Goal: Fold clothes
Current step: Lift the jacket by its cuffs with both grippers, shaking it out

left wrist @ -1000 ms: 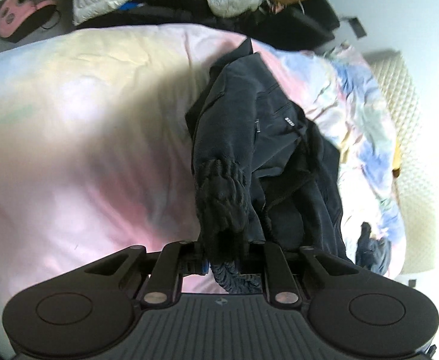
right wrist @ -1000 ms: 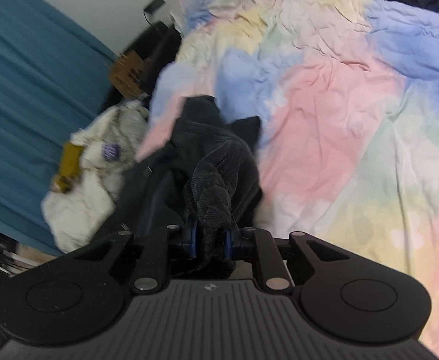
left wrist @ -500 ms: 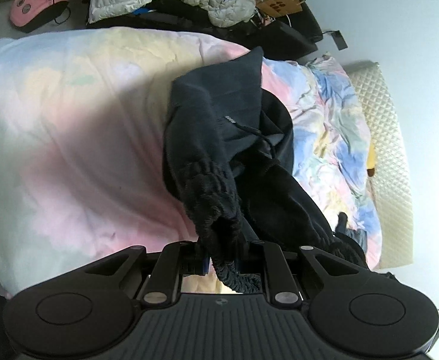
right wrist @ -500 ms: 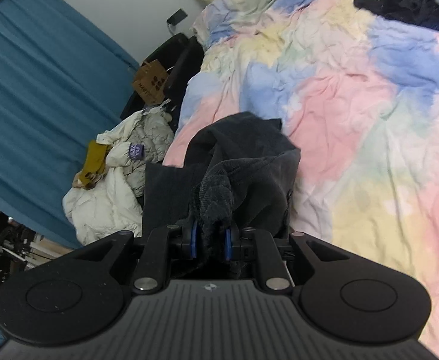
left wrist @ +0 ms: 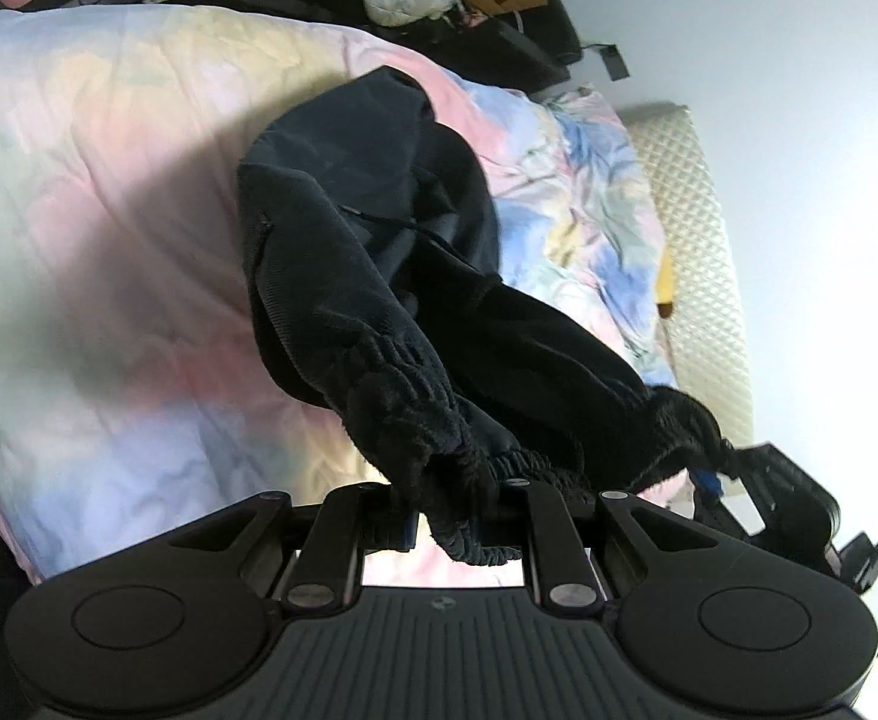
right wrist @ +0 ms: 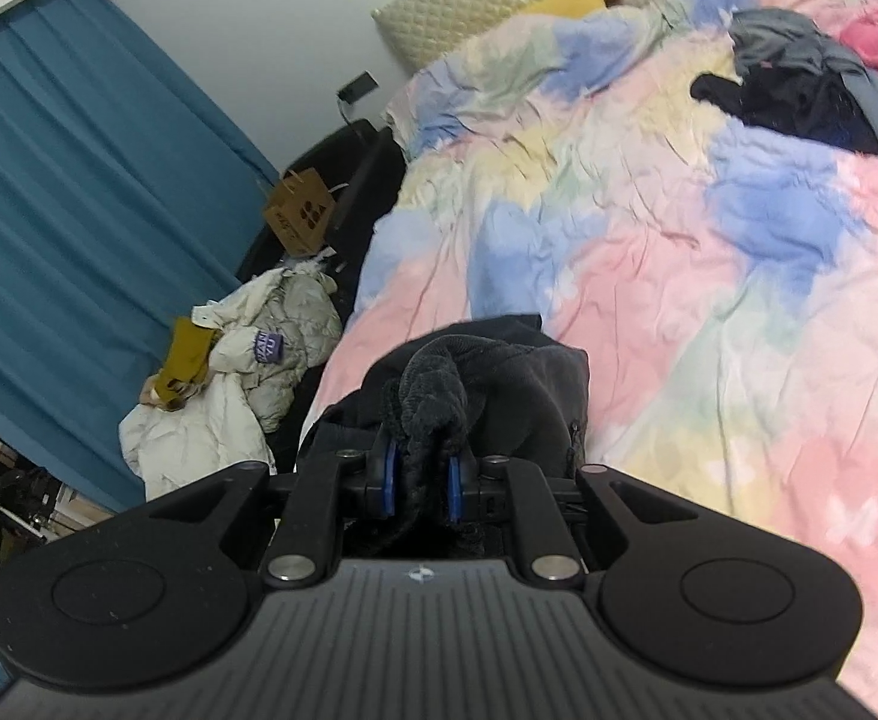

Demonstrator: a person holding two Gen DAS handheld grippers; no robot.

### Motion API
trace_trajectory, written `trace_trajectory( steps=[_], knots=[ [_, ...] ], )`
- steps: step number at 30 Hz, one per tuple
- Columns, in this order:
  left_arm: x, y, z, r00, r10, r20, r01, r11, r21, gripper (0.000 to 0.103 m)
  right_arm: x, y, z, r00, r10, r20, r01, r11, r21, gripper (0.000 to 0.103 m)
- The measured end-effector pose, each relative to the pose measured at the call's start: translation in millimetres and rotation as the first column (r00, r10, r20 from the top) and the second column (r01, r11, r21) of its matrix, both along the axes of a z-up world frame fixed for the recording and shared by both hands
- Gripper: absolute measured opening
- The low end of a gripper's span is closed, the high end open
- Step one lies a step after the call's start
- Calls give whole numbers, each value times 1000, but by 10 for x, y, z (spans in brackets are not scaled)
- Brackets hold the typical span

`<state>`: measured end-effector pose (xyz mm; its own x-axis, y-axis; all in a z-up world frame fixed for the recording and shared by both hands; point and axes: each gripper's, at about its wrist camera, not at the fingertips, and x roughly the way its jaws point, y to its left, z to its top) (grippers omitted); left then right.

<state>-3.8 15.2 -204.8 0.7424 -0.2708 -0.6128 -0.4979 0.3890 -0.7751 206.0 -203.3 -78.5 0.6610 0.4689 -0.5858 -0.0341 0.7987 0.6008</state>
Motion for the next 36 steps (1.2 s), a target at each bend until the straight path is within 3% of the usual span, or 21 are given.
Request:
trace_trajectory(
  steps=[7, 14, 20, 28, 36],
  knots=[
    [-206, -957, 96, 997, 64, 51, -66, 997, 46, 16, 38, -648, 85, 995, 91, 44, -92, 996, 19, 16],
    [-378, -2199, 133, 983, 177, 40, -179, 983, 52, 16, 205, -1278, 121, 967, 237, 92, -240, 970, 29, 15],
    [-265, -3235, -42, 980, 199, 3, -199, 977, 71, 16, 385, -1910, -34, 949, 292, 121, -298, 954, 34, 15],
    [145, -4248, -708, 982, 155, -106, -146, 986, 84, 16, 716, -2709, -751, 960, 278, 29, -278, 960, 29, 15],
    [565, -4789, -1661, 970, 97, -225, -78, 993, 93, 16, 1008, -3131, -1896, 955, 287, -77, -291, 955, -55, 15]
  ],
)
